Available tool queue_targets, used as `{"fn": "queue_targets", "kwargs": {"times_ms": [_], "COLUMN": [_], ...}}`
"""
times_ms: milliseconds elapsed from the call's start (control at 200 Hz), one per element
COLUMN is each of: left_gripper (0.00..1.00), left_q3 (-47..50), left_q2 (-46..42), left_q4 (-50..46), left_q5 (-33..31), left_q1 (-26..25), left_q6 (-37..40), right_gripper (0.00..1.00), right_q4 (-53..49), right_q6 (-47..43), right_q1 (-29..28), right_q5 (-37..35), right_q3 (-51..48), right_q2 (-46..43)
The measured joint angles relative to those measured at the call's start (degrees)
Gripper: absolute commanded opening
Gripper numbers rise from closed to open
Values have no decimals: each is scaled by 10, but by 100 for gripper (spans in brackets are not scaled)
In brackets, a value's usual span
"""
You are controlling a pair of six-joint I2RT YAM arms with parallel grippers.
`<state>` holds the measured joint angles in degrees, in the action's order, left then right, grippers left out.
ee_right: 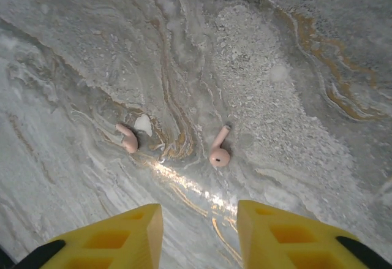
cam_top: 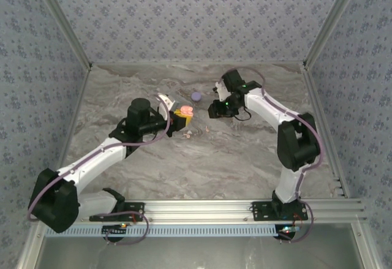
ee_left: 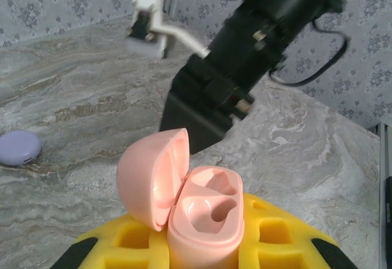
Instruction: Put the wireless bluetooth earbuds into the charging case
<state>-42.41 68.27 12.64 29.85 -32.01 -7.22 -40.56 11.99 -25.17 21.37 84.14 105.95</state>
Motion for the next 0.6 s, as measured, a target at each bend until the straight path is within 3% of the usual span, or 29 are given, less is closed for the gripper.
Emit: {"fn": "queue_targets", "kwargs": {"times_ms": [290, 600], "left_gripper": [7, 7], "left_q3": [6, 6], "left_q2": [-19, -19], "left_q4": [-1, -9], "left_q5": [-37, -55], "left_q1": [-15, -15], "left_q6": [1, 1], "right_gripper": [17, 15], "right_q4": [-23, -49], "right_q6": [24, 39], "right_q1": [-30, -48], "right_q5": [-45, -94], "right_q3": [60, 91], "right_q2": [105, 150]}}
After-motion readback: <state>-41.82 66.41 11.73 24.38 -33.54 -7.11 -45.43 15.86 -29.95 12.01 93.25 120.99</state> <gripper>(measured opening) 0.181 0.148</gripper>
